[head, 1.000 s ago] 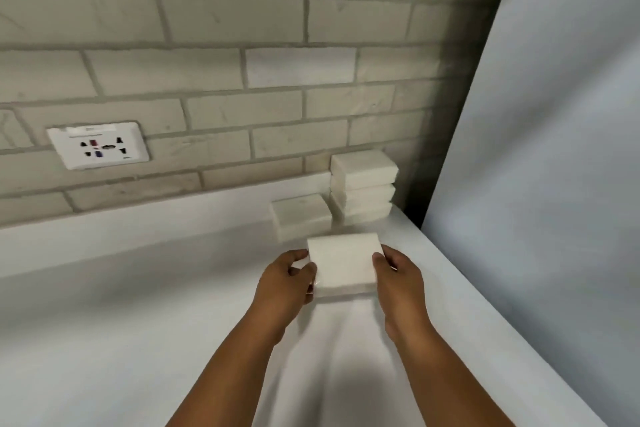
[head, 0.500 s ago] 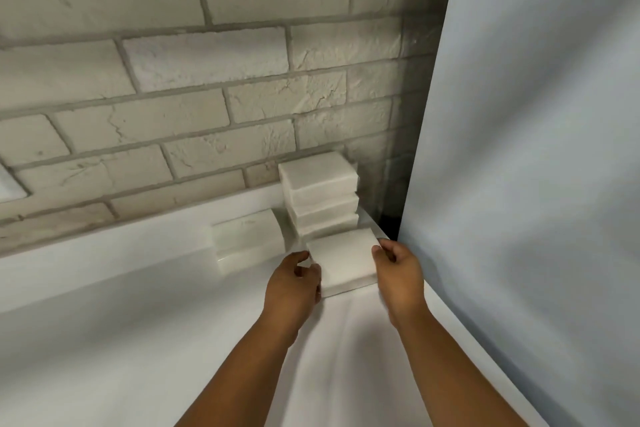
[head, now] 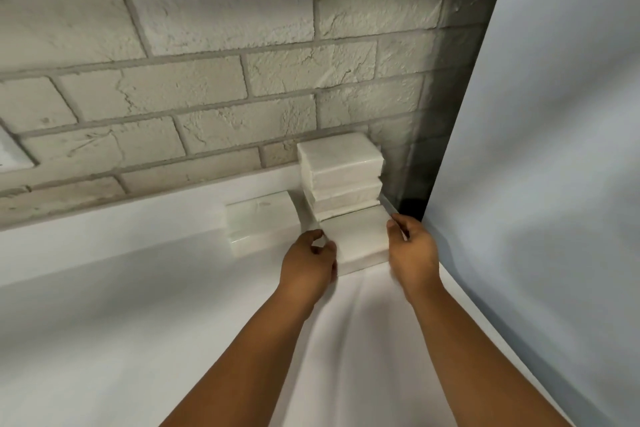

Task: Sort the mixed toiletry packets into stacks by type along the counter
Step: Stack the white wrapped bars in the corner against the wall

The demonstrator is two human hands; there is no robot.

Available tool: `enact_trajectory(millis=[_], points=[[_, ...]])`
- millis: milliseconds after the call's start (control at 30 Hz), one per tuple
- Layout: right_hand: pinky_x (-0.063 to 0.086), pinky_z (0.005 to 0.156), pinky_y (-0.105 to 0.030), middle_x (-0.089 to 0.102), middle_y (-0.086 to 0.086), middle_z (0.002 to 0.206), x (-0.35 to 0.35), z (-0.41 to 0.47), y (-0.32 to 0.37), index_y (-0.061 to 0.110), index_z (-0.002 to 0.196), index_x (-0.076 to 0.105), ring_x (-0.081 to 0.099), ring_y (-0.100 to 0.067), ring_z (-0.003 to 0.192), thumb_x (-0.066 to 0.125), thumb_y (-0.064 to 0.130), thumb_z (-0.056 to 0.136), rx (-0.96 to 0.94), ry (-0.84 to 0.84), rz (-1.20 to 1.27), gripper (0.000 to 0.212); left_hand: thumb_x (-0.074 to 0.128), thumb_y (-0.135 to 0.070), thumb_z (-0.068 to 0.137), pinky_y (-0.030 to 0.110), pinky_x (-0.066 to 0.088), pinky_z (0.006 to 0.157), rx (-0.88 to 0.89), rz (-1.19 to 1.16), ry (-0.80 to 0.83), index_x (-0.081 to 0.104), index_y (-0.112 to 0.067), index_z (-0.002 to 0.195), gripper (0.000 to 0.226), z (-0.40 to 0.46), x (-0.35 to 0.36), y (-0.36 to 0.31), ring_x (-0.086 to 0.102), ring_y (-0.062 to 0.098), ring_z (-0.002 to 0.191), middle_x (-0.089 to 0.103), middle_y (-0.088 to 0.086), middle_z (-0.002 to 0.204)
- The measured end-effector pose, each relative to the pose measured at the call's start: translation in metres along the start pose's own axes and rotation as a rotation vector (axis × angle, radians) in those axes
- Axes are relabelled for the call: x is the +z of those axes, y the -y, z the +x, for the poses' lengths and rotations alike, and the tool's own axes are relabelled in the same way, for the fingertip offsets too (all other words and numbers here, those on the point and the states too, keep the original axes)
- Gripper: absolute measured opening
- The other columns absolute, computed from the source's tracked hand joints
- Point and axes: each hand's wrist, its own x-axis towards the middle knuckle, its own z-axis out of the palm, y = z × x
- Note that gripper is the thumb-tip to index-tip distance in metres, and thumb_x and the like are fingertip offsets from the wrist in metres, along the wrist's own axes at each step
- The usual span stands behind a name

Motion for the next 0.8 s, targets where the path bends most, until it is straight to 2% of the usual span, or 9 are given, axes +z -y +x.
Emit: enact_trajectory(millis=[100, 167, 267, 333, 433, 533, 600, 800], points=[[0.043, 0.100, -0.033, 0.058, -0.008, 0.129, -0.004, -0.008, 0.008, 0.013, 0.129, 0.055, 0.054, -0.030, 0.120, 0.052, 0.036, 0.095, -0.021, -0.025, -0.042, 0.042, 0.054, -0.029, 0.095, 0.039, 0.056, 0.086, 0.004, 0.021, 0.012, 0.046, -0.018, 0.137, 0.045, -0.002, -0.005, -0.001, 0.065, 0.019, 0.072, 0.064, -0.004, 0.080], [0.042, 0.103, -0.036, 0.055, -0.009, 0.131, -0.004, -0.021, 0.018, 0.012, 0.130, 0.055, 0.052, -0.030, 0.122, 0.054, 0.037, 0.093, -0.119, -0.081, -0.132, 0.044, 0.054, -0.034, 0.095, 0.043, 0.055, 0.089, 0.021, 0.054, -0.002, 0.045, -0.018, 0.137, 0.046, -0.007, -0.017, -0.002, 0.066, 0.020, 0.081, 0.061, -0.006, 0.088], [0.042, 0.105, -0.041, 0.053, -0.008, 0.134, -0.001, -0.045, 0.036, 0.017, 0.129, 0.057, 0.047, -0.028, 0.125, 0.055, 0.040, 0.092, -0.268, -0.127, -0.268, 0.043, 0.054, -0.040, 0.094, 0.042, 0.053, 0.091, 0.047, 0.092, -0.028, 0.046, -0.018, 0.135, 0.047, -0.017, -0.039, -0.004, 0.064, 0.020, 0.091, 0.061, -0.006, 0.098], [0.042, 0.105, -0.042, 0.053, -0.006, 0.134, 0.010, -0.067, 0.049, 0.020, 0.127, 0.058, 0.046, -0.026, 0.126, 0.057, 0.040, 0.091, -0.319, -0.096, -0.272, 0.041, 0.054, -0.042, 0.093, 0.041, 0.052, 0.093, 0.077, 0.100, -0.064, 0.048, -0.019, 0.133, 0.047, -0.029, -0.061, -0.004, 0.063, 0.022, 0.097, 0.060, -0.004, 0.105], [0.040, 0.104, -0.035, 0.056, -0.005, 0.129, 0.036, -0.102, 0.067, 0.021, 0.125, 0.058, 0.048, -0.024, 0.122, 0.059, 0.037, 0.090, -0.356, 0.002, -0.241, 0.038, 0.053, -0.043, 0.093, 0.038, 0.053, 0.090, 0.138, 0.124, -0.153, 0.051, -0.021, 0.130, 0.043, -0.052, -0.101, 0.000, 0.061, 0.023, 0.100, 0.059, -0.002, 0.114], [0.042, 0.098, -0.031, 0.057, -0.001, 0.126, 0.073, -0.140, 0.083, 0.024, 0.124, 0.058, 0.053, -0.020, 0.116, 0.060, 0.039, 0.089, -0.345, 0.137, -0.191, 0.039, 0.053, -0.041, 0.094, 0.022, 0.048, 0.069, 0.176, 0.126, -0.260, 0.052, -0.023, 0.127, 0.038, -0.080, -0.150, 0.010, 0.058, 0.011, 0.095, 0.058, -0.004, 0.115], [0.044, 0.094, -0.029, 0.057, 0.002, 0.127, 0.100, -0.170, 0.091, 0.026, 0.125, 0.056, 0.055, -0.017, 0.113, 0.060, 0.041, 0.089, -0.320, 0.239, -0.157, 0.040, 0.053, -0.041, 0.094, 0.018, 0.043, 0.062, 0.184, 0.115, -0.328, 0.053, -0.023, 0.126, 0.036, -0.099, -0.185, 0.021, 0.056, 0.004, 0.088, 0.057, -0.004, 0.115], [0.037, 0.088, -0.022, 0.053, 0.008, 0.129, 0.188, -0.281, 0.110, 0.029, 0.124, 0.054, 0.049, -0.007, 0.110, 0.059, 0.039, 0.091, -0.304, 0.520, -0.086, 0.035, 0.055, -0.040, 0.093, 0.021, 0.044, 0.066, 0.165, 0.108, -0.532, 0.055, -0.024, 0.123, 0.034, -0.171, -0.309, 0.067, 0.058, 0.003, 0.084, 0.058, -0.003, 0.114]])
